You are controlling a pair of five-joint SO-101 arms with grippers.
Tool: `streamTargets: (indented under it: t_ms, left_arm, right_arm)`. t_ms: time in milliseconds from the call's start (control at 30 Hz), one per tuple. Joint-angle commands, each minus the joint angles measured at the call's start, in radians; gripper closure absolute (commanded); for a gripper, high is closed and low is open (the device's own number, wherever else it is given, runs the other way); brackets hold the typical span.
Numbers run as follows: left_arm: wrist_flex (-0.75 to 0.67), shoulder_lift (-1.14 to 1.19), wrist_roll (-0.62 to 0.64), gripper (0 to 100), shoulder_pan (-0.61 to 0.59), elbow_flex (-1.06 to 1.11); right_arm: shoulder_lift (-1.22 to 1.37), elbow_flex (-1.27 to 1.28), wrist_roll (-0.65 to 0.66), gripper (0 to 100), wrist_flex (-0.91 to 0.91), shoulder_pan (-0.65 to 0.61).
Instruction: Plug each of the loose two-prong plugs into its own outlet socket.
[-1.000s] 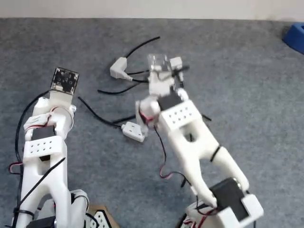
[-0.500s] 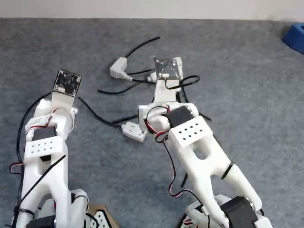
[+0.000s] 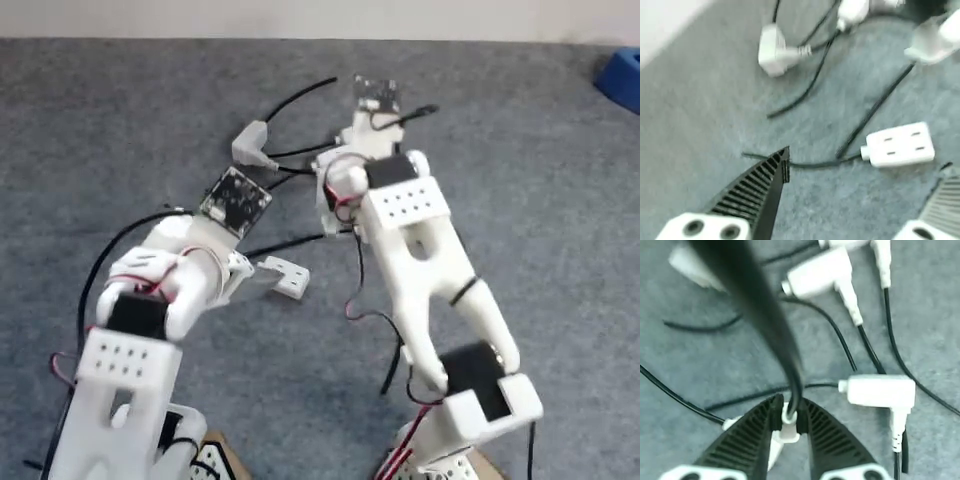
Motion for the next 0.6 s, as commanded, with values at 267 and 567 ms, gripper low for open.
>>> streamTargets:
  t_ms: [267, 567]
  left_arm:
    - [-0.204, -0.104, 0.011, 56, 0.025, 0.091]
    - [-0.215, -0.102, 0.011, 56, 0.045, 0.093]
  right_arm:
    - [-0.001, -0.289, -0.071, 99.2, 0.26, -0.174]
    - [-0.008, -0.295, -0.08, 99.2, 0.32, -0.254]
